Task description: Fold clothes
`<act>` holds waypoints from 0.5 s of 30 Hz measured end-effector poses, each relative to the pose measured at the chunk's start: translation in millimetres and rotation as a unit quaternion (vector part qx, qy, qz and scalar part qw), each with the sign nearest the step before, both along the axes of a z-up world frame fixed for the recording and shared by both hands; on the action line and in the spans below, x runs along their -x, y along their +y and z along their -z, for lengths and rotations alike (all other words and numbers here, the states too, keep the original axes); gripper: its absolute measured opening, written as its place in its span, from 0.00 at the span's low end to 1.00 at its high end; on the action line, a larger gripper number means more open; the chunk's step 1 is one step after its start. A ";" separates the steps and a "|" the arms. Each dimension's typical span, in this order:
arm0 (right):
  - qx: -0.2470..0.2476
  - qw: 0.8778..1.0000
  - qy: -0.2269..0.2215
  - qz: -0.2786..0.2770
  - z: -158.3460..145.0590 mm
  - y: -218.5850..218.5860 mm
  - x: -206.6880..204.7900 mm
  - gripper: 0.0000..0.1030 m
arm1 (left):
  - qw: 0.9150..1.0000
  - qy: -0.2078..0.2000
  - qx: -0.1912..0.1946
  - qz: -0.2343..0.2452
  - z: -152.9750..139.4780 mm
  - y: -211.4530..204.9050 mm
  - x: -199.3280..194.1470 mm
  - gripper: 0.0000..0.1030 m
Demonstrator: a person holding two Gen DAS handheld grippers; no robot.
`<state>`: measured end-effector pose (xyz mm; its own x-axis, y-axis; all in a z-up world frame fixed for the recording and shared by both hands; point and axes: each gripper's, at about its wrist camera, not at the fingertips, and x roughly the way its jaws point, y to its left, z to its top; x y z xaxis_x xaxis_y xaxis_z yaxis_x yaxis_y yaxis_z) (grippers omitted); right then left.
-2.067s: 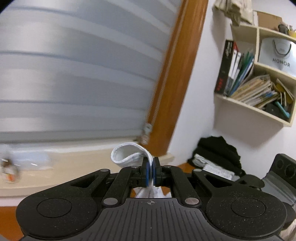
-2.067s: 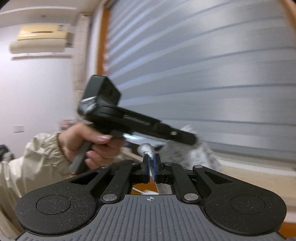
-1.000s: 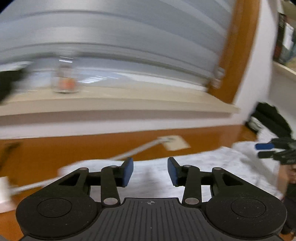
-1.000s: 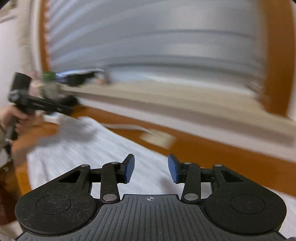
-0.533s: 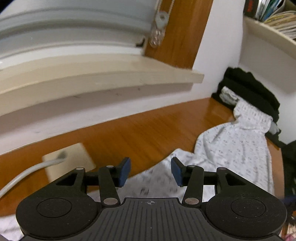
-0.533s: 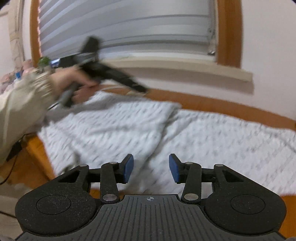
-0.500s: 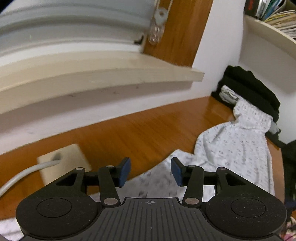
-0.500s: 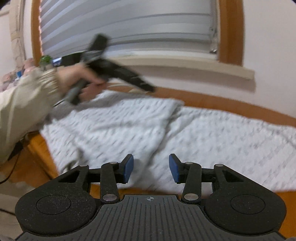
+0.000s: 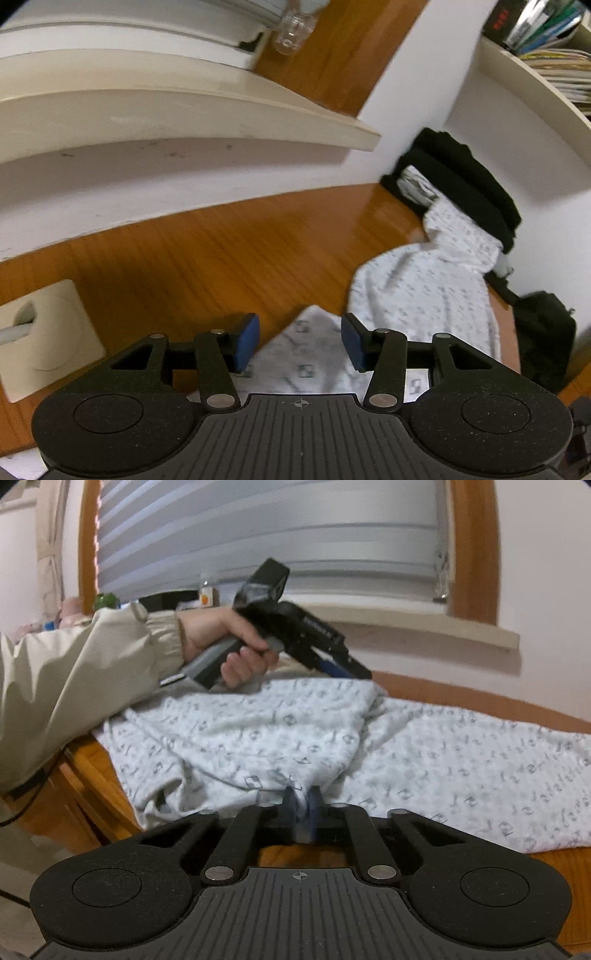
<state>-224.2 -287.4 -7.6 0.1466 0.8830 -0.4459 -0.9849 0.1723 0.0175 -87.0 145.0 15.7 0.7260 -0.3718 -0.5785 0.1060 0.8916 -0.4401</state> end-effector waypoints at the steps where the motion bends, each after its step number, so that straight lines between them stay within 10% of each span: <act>1: -0.003 1.000 -0.002 -0.001 -1.4 -1.2 0.9 0.07 | 1.000 0.000 0.006 0.003 0.6 -0.7 -0.7 0.51; 3: -0.005 1.000 -0.004 -0.004 -3.7 -3.4 2.6 0.07 | 1.000 0.004 0.009 0.006 1.8 -3.0 -2.1 0.48; 7: -0.003 1.000 -0.003 -0.009 -6.2 -7.2 4.5 0.07 | 1.000 -0.008 -0.017 0.013 0.2 -13.2 -0.8 0.02; 11: 0.000 1.000 -0.002 -0.014 -8.7 -11.0 6.3 0.05 | 0.992 -0.095 -0.042 -0.071 -30.1 -11.7 19.4 0.01; 15: 0.024 0.999 0.002 -0.030 -12.8 -22.0 7.6 0.05 | 0.986 -0.131 -0.080 -0.058 -50.8 -27.3 25.7 0.02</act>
